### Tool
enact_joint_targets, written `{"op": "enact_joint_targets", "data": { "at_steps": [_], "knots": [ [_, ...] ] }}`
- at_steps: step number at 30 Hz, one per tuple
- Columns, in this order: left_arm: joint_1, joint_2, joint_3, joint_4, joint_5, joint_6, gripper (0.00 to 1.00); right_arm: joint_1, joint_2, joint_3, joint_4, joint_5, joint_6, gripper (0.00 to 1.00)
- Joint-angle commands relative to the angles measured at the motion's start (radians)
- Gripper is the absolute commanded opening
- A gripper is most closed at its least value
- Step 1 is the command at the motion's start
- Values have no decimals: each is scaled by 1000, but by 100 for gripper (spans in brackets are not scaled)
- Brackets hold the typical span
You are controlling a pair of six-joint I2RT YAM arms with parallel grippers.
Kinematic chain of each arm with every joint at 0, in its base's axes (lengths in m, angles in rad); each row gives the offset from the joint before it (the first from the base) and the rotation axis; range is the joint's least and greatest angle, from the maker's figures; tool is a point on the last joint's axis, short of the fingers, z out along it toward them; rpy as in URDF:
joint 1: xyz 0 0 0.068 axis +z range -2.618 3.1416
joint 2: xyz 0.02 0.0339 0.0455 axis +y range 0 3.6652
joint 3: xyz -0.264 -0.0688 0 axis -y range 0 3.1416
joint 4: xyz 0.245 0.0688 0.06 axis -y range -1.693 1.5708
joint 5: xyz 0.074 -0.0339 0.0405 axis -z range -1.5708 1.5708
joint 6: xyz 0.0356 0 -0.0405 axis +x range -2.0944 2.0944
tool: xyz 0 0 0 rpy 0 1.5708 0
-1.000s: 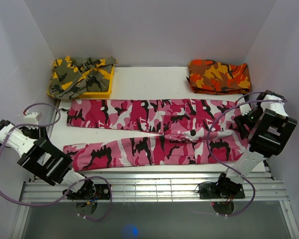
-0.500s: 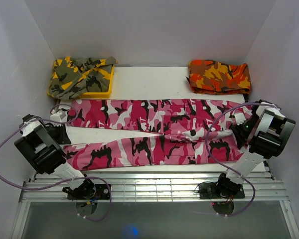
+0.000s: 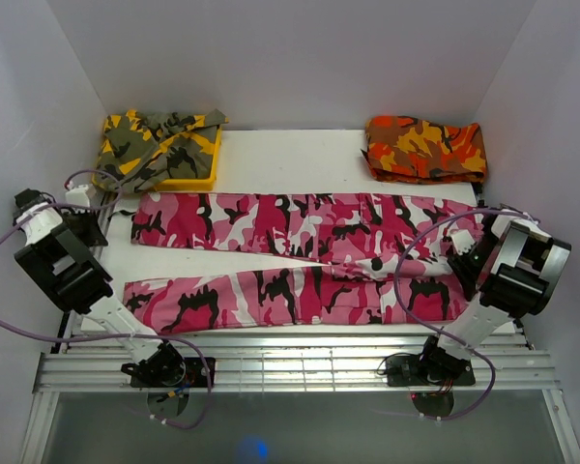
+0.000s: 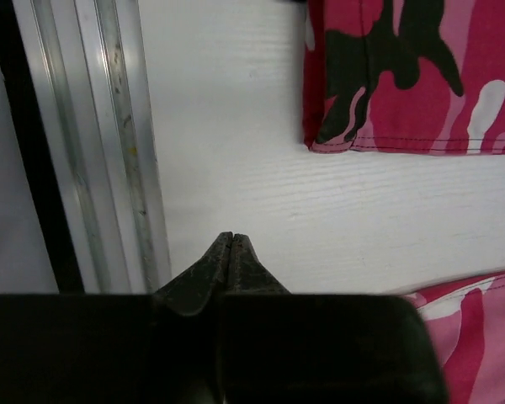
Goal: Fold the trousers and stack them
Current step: Flatten the trousers out
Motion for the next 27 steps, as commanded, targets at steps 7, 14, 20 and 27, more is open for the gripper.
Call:
{"op": "enact_joint_targets", "data": {
  "at_steps": [7, 14, 20, 27],
  "knots": [
    [-5, -157, -91, -279, 145, 280, 59, -5, -88, 123, -193, -225, -24, 61],
    [-5, -230, -212, -287, 127, 339, 61, -20, -73, 148, -143, -124, -39, 58],
    [-15, -185, -231, -219, 87, 319, 62, -20, -35, 62, -69, -132, -10, 57],
    [-23, -151, -295, -132, 20, 368, 61, -22, -15, -53, 17, -52, -18, 56]
  ]
}}
